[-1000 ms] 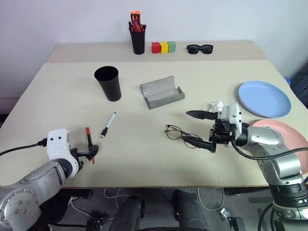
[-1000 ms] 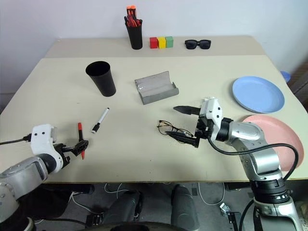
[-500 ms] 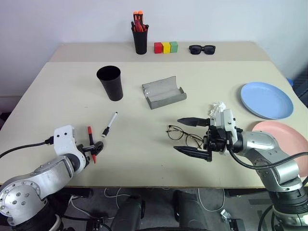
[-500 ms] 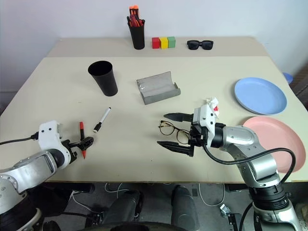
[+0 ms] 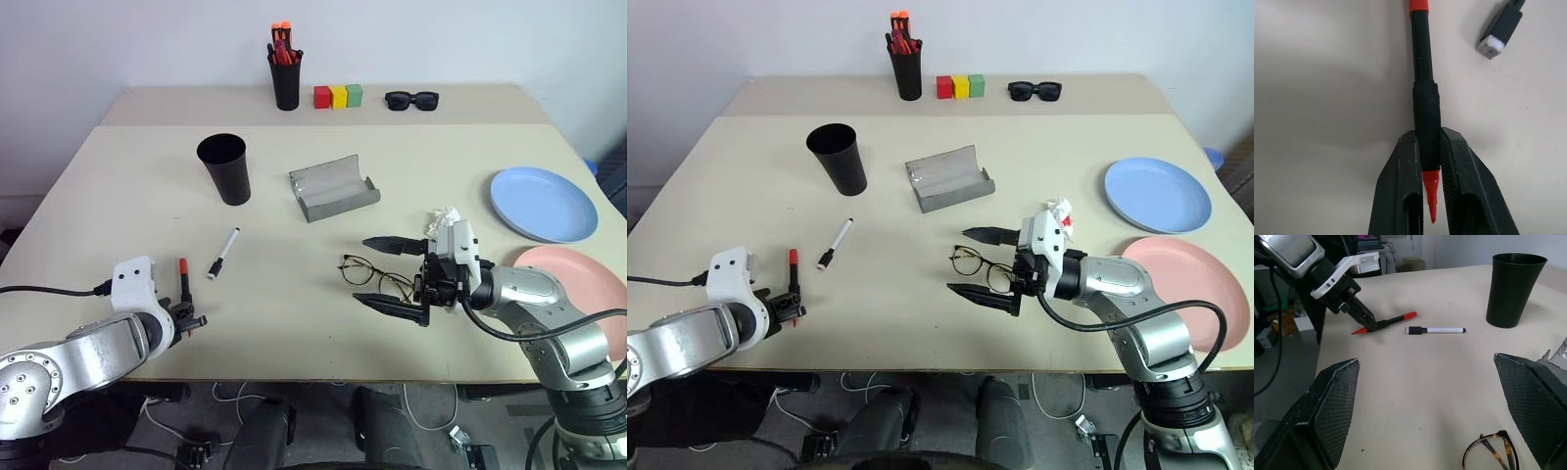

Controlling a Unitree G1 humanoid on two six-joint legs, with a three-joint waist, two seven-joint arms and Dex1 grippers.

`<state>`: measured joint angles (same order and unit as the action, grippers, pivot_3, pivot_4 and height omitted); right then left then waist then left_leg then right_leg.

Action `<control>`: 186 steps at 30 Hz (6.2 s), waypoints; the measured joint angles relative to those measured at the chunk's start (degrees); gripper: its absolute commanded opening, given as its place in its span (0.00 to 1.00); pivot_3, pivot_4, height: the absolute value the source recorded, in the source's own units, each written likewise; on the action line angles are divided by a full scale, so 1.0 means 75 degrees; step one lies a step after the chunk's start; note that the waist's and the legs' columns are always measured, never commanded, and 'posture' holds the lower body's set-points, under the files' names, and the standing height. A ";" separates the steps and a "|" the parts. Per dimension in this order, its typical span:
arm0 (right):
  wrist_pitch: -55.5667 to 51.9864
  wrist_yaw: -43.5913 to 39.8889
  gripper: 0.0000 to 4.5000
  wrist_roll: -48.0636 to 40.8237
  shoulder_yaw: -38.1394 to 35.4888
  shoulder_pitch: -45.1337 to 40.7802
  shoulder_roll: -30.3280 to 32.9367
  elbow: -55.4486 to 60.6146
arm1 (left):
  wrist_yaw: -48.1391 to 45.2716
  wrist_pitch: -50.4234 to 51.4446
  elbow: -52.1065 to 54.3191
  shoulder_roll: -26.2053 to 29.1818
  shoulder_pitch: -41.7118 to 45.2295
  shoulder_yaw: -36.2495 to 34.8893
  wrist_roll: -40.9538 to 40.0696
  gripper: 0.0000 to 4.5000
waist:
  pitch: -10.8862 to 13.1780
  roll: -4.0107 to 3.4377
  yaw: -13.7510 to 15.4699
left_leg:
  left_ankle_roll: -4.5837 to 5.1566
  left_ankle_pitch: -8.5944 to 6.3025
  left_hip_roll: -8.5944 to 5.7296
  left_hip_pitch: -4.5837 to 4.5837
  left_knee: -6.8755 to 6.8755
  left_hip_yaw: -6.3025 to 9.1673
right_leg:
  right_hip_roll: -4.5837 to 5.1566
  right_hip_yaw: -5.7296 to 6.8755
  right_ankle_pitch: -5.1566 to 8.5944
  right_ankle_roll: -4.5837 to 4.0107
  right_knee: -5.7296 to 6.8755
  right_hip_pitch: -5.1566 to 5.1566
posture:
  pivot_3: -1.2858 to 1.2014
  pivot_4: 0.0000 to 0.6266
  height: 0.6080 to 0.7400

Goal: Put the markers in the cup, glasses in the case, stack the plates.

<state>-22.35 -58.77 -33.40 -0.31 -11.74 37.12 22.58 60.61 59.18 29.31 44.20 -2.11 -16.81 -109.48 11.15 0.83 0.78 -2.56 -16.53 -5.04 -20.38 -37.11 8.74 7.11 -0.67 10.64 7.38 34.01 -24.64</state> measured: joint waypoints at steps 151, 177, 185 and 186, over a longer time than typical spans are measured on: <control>0.0384 0.1342 1.00 0.0083 -0.0783 -0.1531 -0.0899 -0.1761 | -1.3024 -1.1205 -1.1136 -0.2754 0.7294 -0.0412 1.1789 0.00 | 0.0028 0.0034 -0.0214 | 0.0027 -0.0011 0.0071 -0.0015 -0.0014 -0.0138 | -0.0082 -0.0085 -0.0130 0.0030 -0.0099 -0.0024 | 0.52 0.24 1.00; 0.0329 0.1245 1.00 0.0172 -0.0729 -0.1482 -0.0890 -0.1688 | -1.3046 -1.1461 -1.1996 -0.2876 0.7303 -0.0562 1.1872 0.40 | 0.0028 0.0034 -0.0201 | 0.0028 -0.0011 0.0070 -0.0015 -0.0017 -0.0138 | -0.0082 -0.0085 -0.0131 0.0030 -0.0095 -0.0024 | 0.52 0.24 1.00; 0.0330 0.1233 1.00 0.0227 -0.0676 -0.1457 -0.0890 -0.1682 | -1.3244 -1.1445 -1.1999 -0.2879 0.7452 -0.0570 1.1845 0.99 | 0.0027 0.0034 -0.0203 | 0.0028 -0.0011 0.0070 -0.0014 -0.0016 -0.0138 | -0.0082 -0.0086 -0.0131 0.0030 -0.0095 -0.0024 | 0.52 0.24 1.00; 0.0330 0.1229 1.00 0.0229 -0.0676 -0.1432 -0.0890 -0.1682 | -1.3327 -1.1407 -1.1975 -0.2882 0.7452 -0.0572 1.1823 0.99 | 0.0027 0.0034 -0.0204 | 0.0028 -0.0011 0.0070 -0.0015 -0.0016 -0.0138 | -0.0082 -0.0085 -0.0131 0.0030 -0.0095 -0.0024 | 0.52 0.24 1.00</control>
<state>-19.87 -49.55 -31.68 -5.38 -22.48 30.44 9.97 -39.34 -26.37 -60.50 22.59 53.78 -21.10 -20.81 11.35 1.09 -0.75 -2.35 -16.62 -4.51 -20.49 -37.23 7.70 6.49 -1.31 9.65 7.61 33.30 -24.82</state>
